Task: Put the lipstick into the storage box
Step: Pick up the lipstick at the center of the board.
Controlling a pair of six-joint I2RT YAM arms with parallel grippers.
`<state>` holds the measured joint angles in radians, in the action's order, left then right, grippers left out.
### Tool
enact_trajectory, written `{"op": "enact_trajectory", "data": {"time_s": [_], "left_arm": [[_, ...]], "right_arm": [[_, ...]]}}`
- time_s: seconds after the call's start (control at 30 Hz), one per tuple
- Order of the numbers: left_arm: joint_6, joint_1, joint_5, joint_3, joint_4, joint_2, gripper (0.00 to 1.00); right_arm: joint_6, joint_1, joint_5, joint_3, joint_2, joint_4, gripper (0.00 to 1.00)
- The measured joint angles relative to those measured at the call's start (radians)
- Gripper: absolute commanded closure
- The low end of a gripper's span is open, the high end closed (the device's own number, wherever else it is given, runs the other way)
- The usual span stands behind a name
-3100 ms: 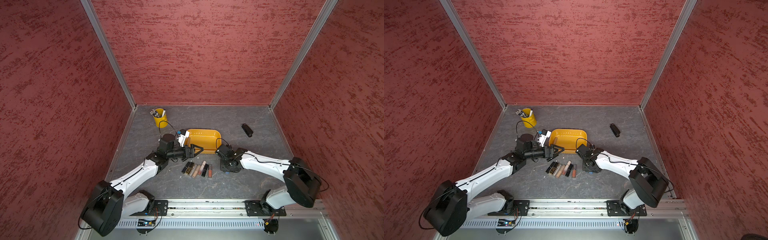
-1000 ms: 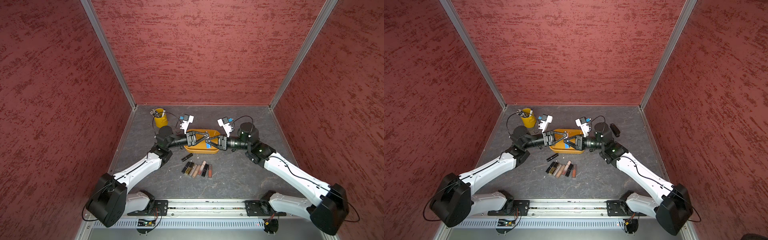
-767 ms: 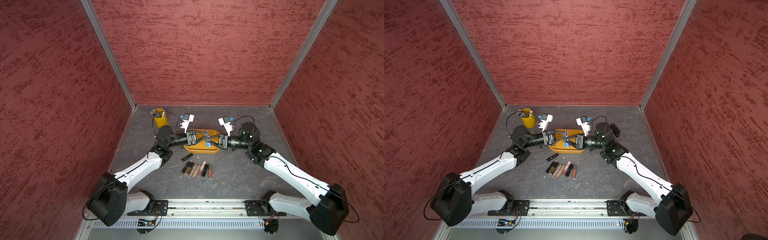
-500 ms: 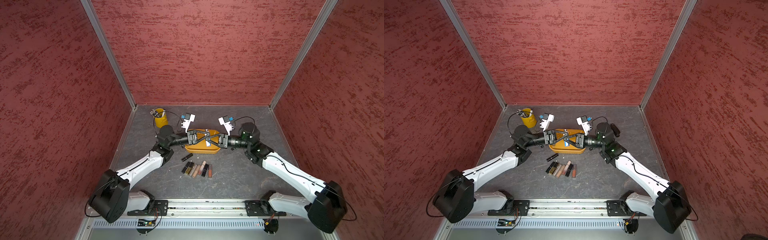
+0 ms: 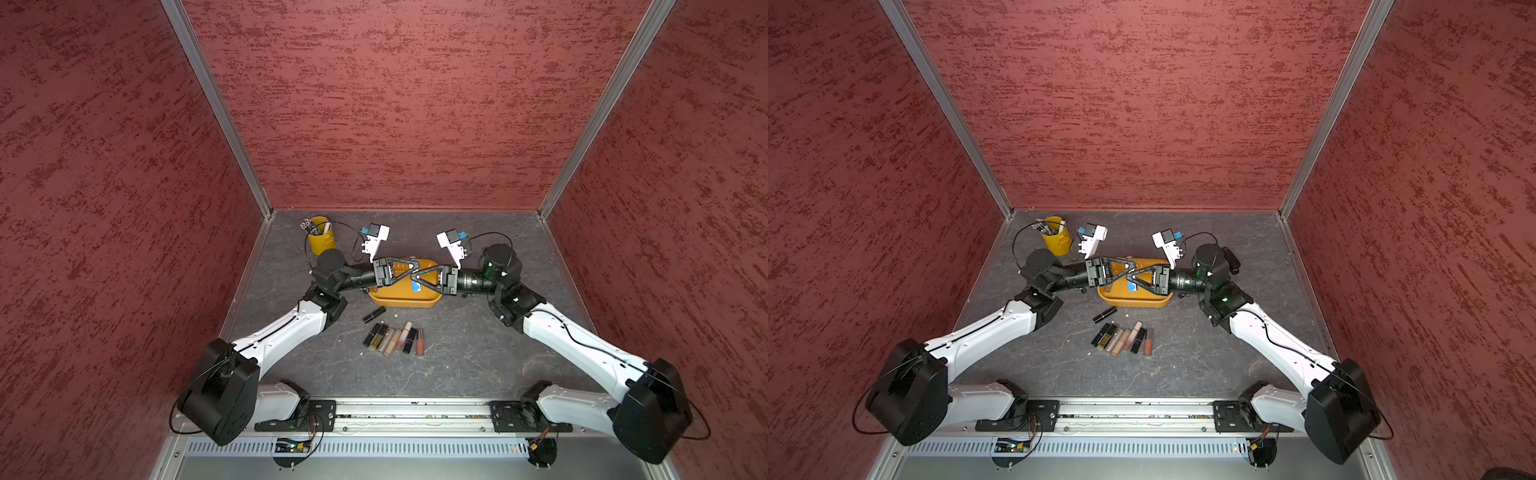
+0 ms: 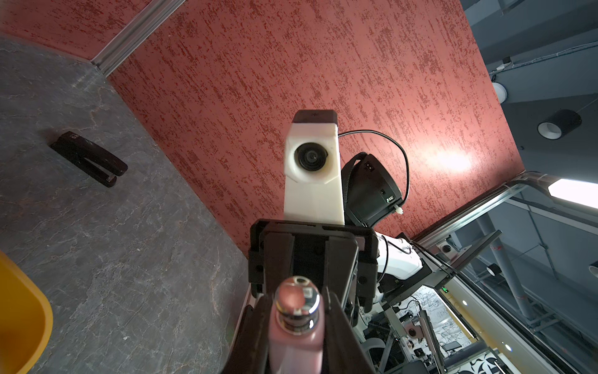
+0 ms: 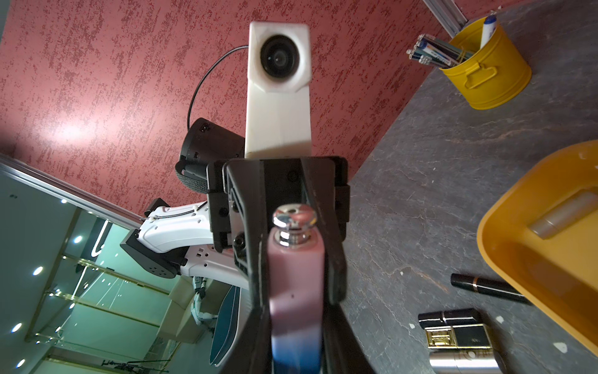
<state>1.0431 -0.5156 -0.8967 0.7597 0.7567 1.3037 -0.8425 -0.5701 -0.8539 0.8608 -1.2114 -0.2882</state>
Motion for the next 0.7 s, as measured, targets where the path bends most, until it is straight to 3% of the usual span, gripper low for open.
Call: {"op": "enact_trajectory", "data": {"time_s": [0.1,0.2,0.4,0.53,0.7], "left_arm": [[-0.004,0.0,-0.002,0.0,-0.002,0.005,1.0],[-0.01,-0.003,-0.014,0.0,-0.018,0.006,1.0],[-0.072,0.004,-0.014,0.024,-0.15,0.006,1.0],[-0.209,0.011,0.045,0.13,-0.448,0.005,1.0],[-0.425,0.013,0.216,0.34,-0.85,0.048,1.0]], "right_arm": [[-0.011,0.0,-0.003,0.0,-0.003,-0.003,0.37],[-0.014,0.0,-0.002,0.0,-0.011,-0.002,0.24],[-0.001,0.02,0.005,0.0,-0.005,0.033,0.19],[0.076,0.036,0.055,0.012,0.035,0.177,0.19],[0.229,0.038,0.267,0.115,0.071,0.486,0.19]]}}
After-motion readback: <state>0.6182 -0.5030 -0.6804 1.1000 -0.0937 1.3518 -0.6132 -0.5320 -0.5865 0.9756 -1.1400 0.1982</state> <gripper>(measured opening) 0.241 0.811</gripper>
